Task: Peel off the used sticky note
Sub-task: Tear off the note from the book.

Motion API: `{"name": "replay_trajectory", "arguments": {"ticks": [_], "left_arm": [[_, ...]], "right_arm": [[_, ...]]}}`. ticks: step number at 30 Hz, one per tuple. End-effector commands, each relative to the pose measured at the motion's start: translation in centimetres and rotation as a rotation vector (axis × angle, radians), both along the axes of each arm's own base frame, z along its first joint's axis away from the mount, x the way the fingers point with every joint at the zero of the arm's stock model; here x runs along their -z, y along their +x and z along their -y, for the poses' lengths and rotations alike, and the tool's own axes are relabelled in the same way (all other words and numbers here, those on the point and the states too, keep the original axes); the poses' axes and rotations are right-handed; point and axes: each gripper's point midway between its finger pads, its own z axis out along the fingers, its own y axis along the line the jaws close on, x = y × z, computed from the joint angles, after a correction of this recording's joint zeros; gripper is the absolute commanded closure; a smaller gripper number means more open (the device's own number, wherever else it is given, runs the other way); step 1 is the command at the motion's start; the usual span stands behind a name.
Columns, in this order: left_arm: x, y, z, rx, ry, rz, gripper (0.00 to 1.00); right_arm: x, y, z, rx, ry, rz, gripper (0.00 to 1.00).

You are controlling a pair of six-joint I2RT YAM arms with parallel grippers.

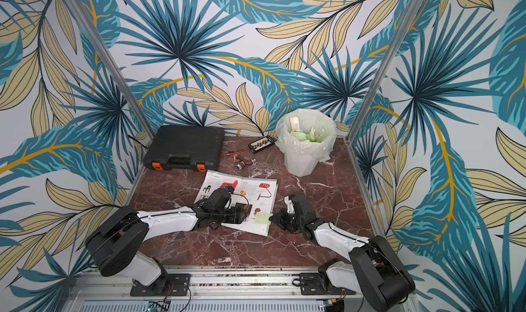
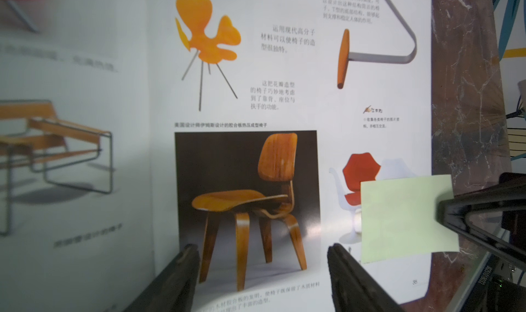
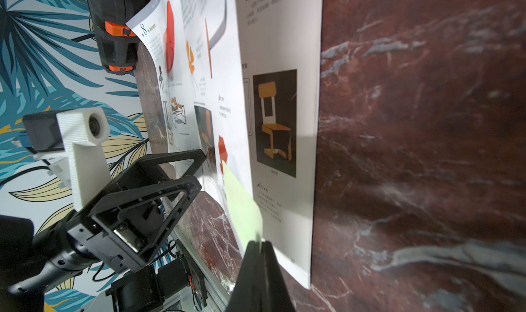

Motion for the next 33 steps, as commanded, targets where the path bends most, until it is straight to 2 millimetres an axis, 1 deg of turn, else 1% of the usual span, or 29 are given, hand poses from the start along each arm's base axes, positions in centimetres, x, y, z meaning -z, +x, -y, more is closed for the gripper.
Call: {"name": "replay_trajectory", "arguments": {"ticks": [1, 5, 9, 14, 18, 22, 26, 30, 33], "left_arm": [[4.3, -2.8, -3.3, -0.003, 0.159, -0.136, 0.24], [3.1, -2.8, -1.7, 0.072, 0.144, -0.090, 0.25], [2.0, -2.8, -0.7, 0.124, 0.171, -0.051, 0.29], [1.2, -3.3, 1.0, 0.200, 0.180, -0.010, 0.34], [1.0, -3.9, 2.7, 0.252, 0.176, 0.005, 0.35], [1.6, -4.4, 4.3, 0.277, 0.179, 0.001, 0.37], [2.9, -4.7, 4.9, 0.281, 0.219, -0.014, 0.40], [4.5, -4.6, 4.2, 0.255, 0.276, -0.035, 0.46], [5.6, -4.6, 3.4, 0.233, 0.323, -0.050, 0.53]], "right_arm": [[0.2, 0.1, 0.7, 0.024, -0.035, -0.021, 1.00], [-0.1, 0.5, 0.1, 0.015, -0.013, -0.030, 1.00], [-0.1, 0.9, -0.2, 0.019, -0.006, -0.031, 1.00], [0.2, 1.1, -0.5, 0.014, -0.010, -0.036, 1.00], [0.3, 1.3, -0.8, 0.009, -0.009, -0.040, 1.00], [0.2, 1.4, -1.1, 0.003, -0.006, -0.041, 1.00], [-0.1, 1.5, -1.2, 0.000, -0.006, -0.035, 1.00], [-0.5, 1.6, -1.2, -0.002, -0.002, -0.029, 1.00], [-1.3, 1.7, -1.4, -0.002, 0.008, -0.017, 1.00]]}}
